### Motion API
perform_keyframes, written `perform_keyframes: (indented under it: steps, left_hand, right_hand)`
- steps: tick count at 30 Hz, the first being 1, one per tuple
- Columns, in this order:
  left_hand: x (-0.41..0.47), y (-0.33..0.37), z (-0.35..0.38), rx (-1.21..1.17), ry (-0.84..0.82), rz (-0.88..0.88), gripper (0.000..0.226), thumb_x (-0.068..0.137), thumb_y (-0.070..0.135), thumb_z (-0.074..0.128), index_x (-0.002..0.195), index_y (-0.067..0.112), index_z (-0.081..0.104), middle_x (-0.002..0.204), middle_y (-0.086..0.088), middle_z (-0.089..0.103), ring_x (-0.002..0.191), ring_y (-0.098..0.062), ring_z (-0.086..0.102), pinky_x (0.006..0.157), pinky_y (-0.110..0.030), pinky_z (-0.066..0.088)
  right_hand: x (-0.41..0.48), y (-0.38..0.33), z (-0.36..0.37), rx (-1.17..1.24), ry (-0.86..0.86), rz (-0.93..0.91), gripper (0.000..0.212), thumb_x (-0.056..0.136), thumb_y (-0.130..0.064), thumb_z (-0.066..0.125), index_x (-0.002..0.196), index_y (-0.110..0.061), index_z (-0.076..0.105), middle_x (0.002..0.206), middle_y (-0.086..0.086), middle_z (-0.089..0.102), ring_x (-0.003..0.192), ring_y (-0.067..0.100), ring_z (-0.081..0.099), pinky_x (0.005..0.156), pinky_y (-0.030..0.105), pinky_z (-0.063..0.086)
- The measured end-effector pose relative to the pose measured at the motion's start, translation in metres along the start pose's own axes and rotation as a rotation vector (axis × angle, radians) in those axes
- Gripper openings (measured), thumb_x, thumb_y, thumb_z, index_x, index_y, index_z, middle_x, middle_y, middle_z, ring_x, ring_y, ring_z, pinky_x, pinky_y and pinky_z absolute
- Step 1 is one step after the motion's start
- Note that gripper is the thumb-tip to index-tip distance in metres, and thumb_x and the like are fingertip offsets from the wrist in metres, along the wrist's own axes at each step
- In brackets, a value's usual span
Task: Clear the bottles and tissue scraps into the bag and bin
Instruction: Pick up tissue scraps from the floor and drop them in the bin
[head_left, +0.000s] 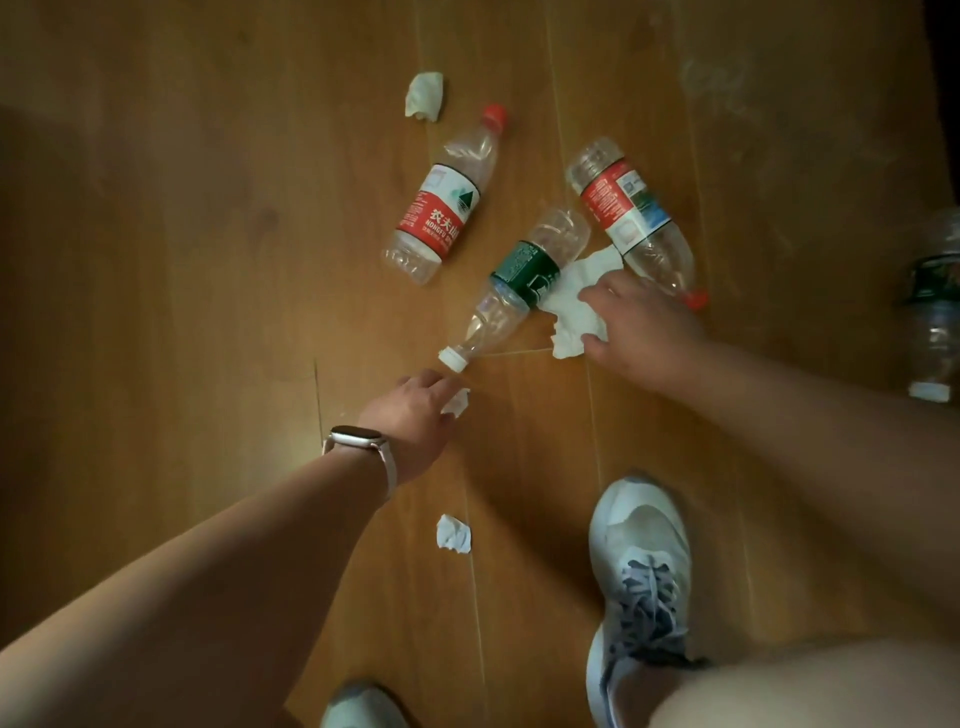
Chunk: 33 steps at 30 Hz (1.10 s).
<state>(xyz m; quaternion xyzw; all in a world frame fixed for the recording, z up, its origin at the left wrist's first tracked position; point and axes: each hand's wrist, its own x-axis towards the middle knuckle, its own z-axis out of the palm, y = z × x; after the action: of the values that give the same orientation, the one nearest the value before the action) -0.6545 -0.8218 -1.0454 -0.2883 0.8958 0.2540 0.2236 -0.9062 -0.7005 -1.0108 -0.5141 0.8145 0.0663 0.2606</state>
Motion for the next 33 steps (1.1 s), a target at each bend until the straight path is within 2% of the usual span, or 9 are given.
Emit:
perform_keyframes:
  steps: [3,8,12,16,20,24,29,33]
  left_hand:
    - [0.005,0.000,0.016,-0.051,0.048,0.014,0.035,0.092,0.026,0.054,0.126,0.029,0.057,0.127,0.004,0.055,0.108,-0.024,0.053,0.071,-0.032,0.048]
    - [0.017,-0.001,0.032,-0.034,0.131,0.012,0.018,0.092,0.024,0.054,0.109,0.024,0.060,0.112,0.001,0.057,0.094,-0.027,0.056,0.065,-0.036,0.049]
    - [0.024,-0.001,0.031,-0.069,0.136,-0.020,0.014,0.091,0.020,0.054,0.101,0.023,0.064,0.105,0.001,0.060,0.092,-0.027,0.057,0.065,-0.036,0.049]
    - [0.028,-0.001,0.030,-0.065,0.121,-0.014,0.015,0.090,0.022,0.054,0.102,0.021,0.063,0.103,-0.002,0.060,0.093,-0.028,0.058,0.066,-0.035,0.048]
    - [0.023,0.003,0.029,-0.108,0.151,-0.015,0.015,0.089,0.021,0.054,0.101,0.018,0.064,0.105,-0.002,0.060,0.093,-0.028,0.058,0.063,-0.032,0.043]
    - [-0.002,0.014,0.013,-0.195,0.158,-0.064,0.012,0.087,0.018,0.061,0.097,0.014,0.065,0.103,-0.004,0.058,0.084,-0.029,0.058,0.061,-0.027,0.032]
    - [-0.046,0.039,-0.038,-0.344,0.190,-0.167,0.009,0.084,0.017,0.061,0.092,0.016,0.064,0.097,-0.004,0.058,0.076,-0.027,0.057,0.061,-0.034,0.046]
    - [-0.087,0.060,-0.089,-0.365,0.261,-0.173,0.004,0.084,0.017,0.060,0.088,0.017,0.062,0.089,0.001,0.057,0.073,-0.022,0.055,0.059,-0.032,0.045]
  right_hand:
    - [0.017,0.013,0.010,-0.028,-0.023,0.006,0.054,0.091,-0.041,0.057,0.139,-0.021,0.042,0.141,0.007,0.041,0.124,0.029,0.043,0.094,0.045,0.046]
    - [0.034,0.015,0.023,-0.050,-0.090,-0.008,0.061,0.089,-0.042,0.059,0.142,-0.022,0.036,0.139,0.009,0.041,0.123,0.030,0.043,0.093,0.046,0.047]
    - [0.035,0.009,0.030,-0.052,-0.131,-0.024,0.050,0.091,-0.036,0.058,0.135,-0.021,0.041,0.130,0.007,0.043,0.118,0.028,0.046,0.083,0.041,0.049]
    - [0.037,0.005,0.036,-0.043,-0.135,-0.056,0.026,0.095,-0.026,0.050,0.119,-0.017,0.052,0.113,0.005,0.055,0.099,0.025,0.056,0.065,0.031,0.037]
    - [0.030,0.003,0.036,-0.008,-0.076,-0.079,0.025,0.097,-0.025,0.048,0.118,-0.015,0.057,0.107,0.005,0.059,0.090,0.024,0.057,0.063,0.031,0.037]
    - [0.009,0.000,0.017,0.013,-0.053,-0.086,0.025,0.098,-0.027,0.049,0.117,-0.014,0.058,0.106,0.007,0.060,0.090,0.024,0.057,0.063,0.029,0.032]
    - [-0.034,-0.017,-0.039,0.053,-0.054,-0.096,0.026,0.095,-0.025,0.052,0.117,-0.015,0.059,0.109,0.008,0.062,0.092,0.025,0.059,0.065,0.032,0.043]
    - [-0.074,-0.043,-0.097,0.123,0.007,-0.071,0.024,0.094,-0.026,0.054,0.115,-0.015,0.061,0.110,0.007,0.063,0.093,0.025,0.060,0.074,0.039,0.053]
